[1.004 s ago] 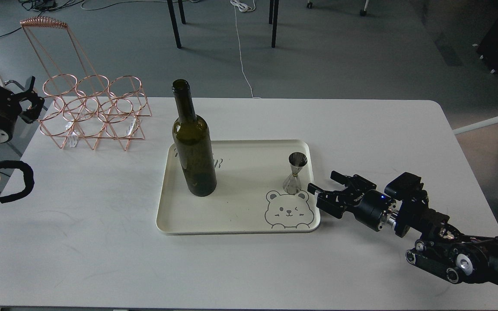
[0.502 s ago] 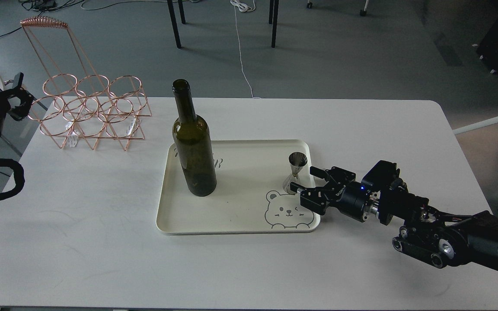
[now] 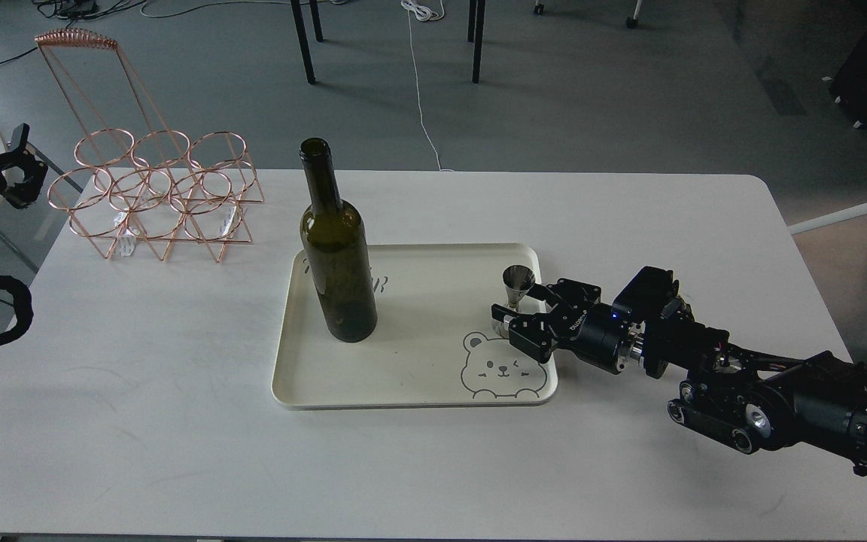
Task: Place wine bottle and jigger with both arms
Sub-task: 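Reach the right gripper toward the metal jigger on the tray, then close the right gripper around the metal jigger and lift it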
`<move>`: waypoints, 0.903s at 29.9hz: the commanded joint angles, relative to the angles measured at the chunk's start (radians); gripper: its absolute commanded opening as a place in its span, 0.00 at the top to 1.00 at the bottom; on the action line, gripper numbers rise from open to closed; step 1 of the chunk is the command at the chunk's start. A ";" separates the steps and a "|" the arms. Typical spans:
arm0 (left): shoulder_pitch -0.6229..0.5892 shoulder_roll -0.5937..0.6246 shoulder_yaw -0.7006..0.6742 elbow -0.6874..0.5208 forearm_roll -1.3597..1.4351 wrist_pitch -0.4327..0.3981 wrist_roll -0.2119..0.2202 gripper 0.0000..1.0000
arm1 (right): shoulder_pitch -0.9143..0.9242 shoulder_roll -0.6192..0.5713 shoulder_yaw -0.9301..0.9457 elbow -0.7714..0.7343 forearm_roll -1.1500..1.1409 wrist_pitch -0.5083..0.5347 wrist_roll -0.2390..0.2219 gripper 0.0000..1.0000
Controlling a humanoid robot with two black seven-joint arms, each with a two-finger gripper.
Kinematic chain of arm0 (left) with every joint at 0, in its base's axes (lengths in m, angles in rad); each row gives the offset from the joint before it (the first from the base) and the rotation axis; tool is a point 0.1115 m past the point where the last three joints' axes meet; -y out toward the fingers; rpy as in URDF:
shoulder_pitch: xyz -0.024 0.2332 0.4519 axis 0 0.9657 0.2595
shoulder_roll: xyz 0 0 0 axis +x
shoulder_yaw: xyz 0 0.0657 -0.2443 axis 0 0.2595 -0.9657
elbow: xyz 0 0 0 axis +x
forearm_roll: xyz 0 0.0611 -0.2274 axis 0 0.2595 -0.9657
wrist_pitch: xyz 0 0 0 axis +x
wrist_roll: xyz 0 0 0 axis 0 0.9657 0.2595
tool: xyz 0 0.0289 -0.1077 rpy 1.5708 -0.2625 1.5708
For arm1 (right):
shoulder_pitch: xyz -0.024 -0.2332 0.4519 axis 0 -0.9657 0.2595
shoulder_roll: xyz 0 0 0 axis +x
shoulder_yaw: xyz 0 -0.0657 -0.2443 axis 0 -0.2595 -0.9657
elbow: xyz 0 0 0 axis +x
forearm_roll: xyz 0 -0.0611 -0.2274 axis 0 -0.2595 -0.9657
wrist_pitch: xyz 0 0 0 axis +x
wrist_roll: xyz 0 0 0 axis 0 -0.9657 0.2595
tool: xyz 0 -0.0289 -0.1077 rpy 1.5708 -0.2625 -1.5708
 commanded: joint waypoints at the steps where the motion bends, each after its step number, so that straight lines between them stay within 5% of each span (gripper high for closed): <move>1: 0.000 0.002 0.000 0.000 0.002 0.000 0.000 0.02 | -0.006 0.002 -0.003 0.000 0.000 0.000 0.000 0.39; 27: 0.002 0.000 0.000 -0.001 0.003 0.000 0.000 0.02 | -0.006 0.002 -0.003 -0.003 -0.006 0.000 0.000 0.86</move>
